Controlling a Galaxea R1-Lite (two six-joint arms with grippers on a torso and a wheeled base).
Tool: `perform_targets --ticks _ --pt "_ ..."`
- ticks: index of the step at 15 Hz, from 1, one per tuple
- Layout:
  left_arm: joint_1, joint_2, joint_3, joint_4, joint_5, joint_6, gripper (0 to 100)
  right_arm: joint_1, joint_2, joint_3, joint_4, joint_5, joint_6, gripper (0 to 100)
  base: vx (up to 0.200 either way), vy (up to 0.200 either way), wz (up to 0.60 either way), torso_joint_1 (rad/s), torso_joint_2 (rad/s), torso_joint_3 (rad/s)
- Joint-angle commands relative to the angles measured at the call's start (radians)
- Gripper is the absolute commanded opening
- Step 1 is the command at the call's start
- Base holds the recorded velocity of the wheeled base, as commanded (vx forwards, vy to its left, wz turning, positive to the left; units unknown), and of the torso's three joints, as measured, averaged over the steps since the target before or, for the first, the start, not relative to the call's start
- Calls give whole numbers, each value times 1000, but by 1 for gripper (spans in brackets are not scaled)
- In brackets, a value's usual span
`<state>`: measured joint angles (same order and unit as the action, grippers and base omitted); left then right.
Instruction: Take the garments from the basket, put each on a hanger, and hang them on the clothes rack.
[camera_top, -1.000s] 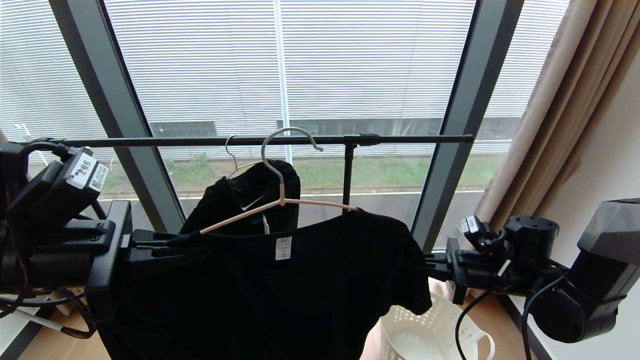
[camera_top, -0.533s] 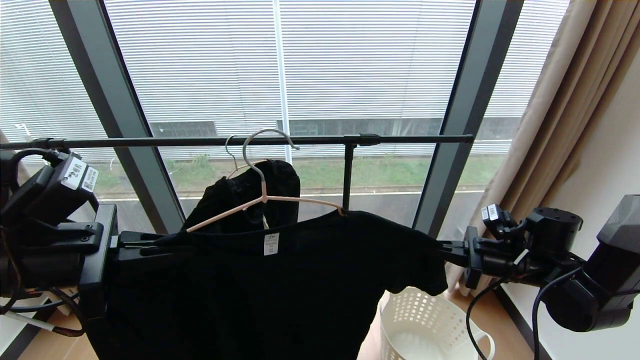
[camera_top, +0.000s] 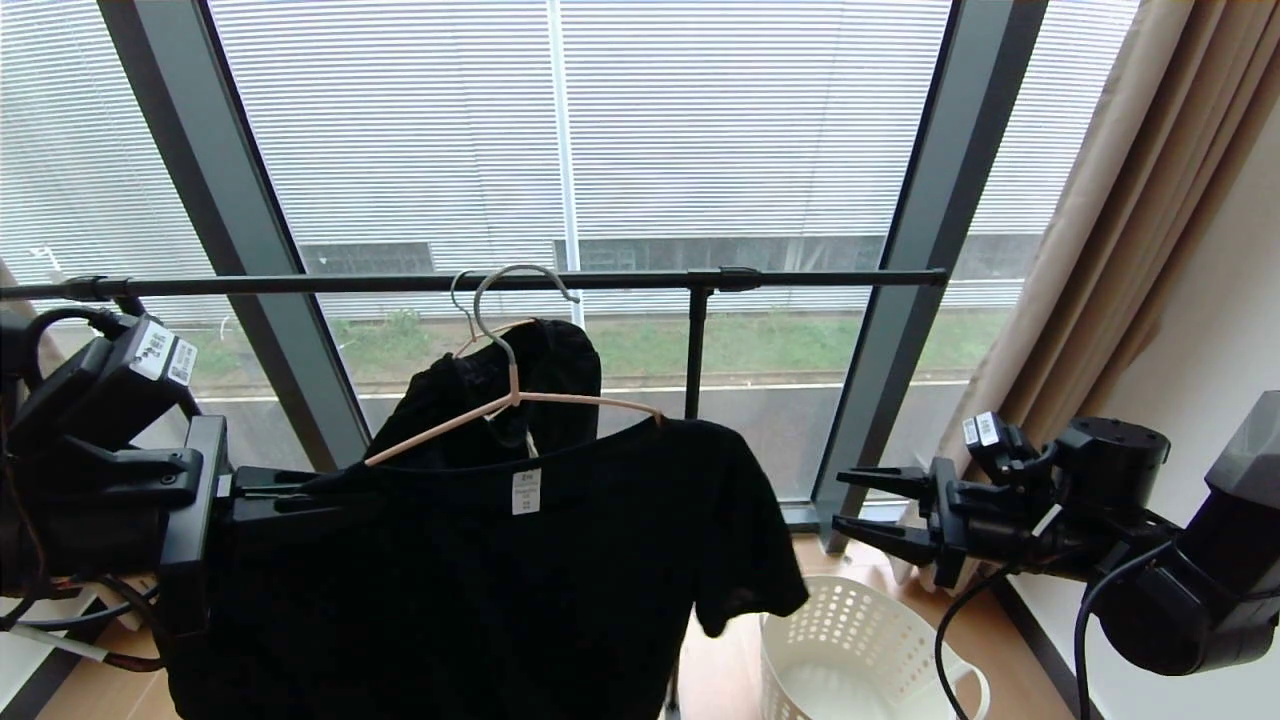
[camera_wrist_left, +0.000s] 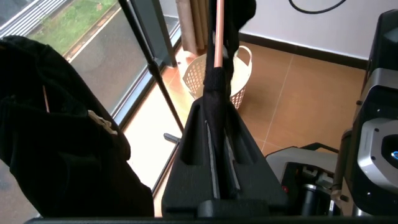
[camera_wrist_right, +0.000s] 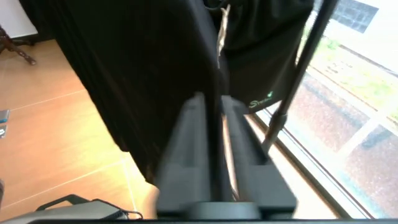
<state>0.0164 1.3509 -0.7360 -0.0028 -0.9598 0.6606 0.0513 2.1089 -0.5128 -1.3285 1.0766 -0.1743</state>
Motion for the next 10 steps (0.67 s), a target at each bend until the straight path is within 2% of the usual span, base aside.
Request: perform_targets --ticks 1,4,6,7,9,10 --pt "17 7 -2 -2 0 -13 0 1 -24 -3 0 0 1 100 0 0 0 0 0 0" --pt "48 67 -33 -25 13 -105 0 2 -69 -4 2 -4 6 100 0 0 0 0 0 0" --pt "42 109 -65 -33 122 -157 0 12 -95 -7 5 -35 9 100 0 0 0 0 0 0" --pt "22 139 -86 -34 177 -185 0 22 -107 -10 5 -75 39 100 0 0 0 0 0 0" --pt "-24 185 -123 -34 237 -245 0 56 -144 -18 2 -167 137 100 0 0 0 0 0 0" --pt "-59 223 -160 -45 300 -286 0 70 -164 -29 2 -207 190 100 0 0 0 0 0 0"
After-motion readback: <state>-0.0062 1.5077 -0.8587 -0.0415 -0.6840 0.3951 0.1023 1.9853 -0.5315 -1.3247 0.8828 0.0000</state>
